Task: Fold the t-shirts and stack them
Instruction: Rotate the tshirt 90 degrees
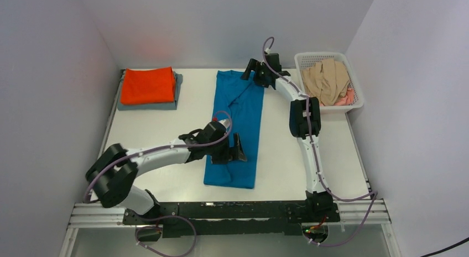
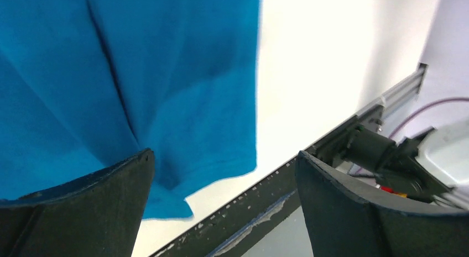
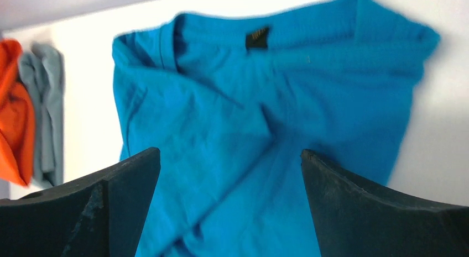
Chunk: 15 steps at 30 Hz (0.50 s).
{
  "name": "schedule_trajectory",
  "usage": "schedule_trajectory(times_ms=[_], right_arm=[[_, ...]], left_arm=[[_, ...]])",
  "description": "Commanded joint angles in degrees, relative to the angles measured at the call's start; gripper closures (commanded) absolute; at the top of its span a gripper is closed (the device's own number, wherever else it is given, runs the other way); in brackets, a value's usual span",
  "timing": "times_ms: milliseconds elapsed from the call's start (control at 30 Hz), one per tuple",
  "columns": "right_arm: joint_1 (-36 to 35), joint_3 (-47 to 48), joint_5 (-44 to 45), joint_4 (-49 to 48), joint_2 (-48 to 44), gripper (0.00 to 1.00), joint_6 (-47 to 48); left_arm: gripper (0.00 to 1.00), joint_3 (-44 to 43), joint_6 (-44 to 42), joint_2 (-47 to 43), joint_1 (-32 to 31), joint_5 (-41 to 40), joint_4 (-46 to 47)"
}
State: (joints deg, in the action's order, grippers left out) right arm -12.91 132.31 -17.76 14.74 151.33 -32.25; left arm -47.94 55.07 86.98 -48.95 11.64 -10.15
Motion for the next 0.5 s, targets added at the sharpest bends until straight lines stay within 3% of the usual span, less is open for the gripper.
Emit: schedule_trajectory(times_ms=[0,233,367,400,467], right_arm=[[0.19,-9.28,1.91,4.18,-15.6,0.0,10.39],[0.0,-40.87,6.88,-0.6,-38.9,0.0,12.73],[-2.57,-54.8,9.19,4.74,-49.58,0.0,8.6],[-6.06,-64.53,12.26,5.61,-56.58,0.0,6.91],[-10.26,-72.57,14.47,5.53,-62.07,0.0,4.65]], left_arm=[[0.01,-1.01,-8.37,-10.89,-0.55,-4.6,-2.15],[0.01,4.74,-11.46,-22.22,-0.09,-16.16,-14.77],[0.01,8.91,-11.38,-24.2,0.58,-16.28,-17.37],[0.01,11.35,-11.68,-23.95,0.61,-14.51,-16.56],[0.04,12.76,-11.62,-23.32,0.6,-13.68,-16.13]])
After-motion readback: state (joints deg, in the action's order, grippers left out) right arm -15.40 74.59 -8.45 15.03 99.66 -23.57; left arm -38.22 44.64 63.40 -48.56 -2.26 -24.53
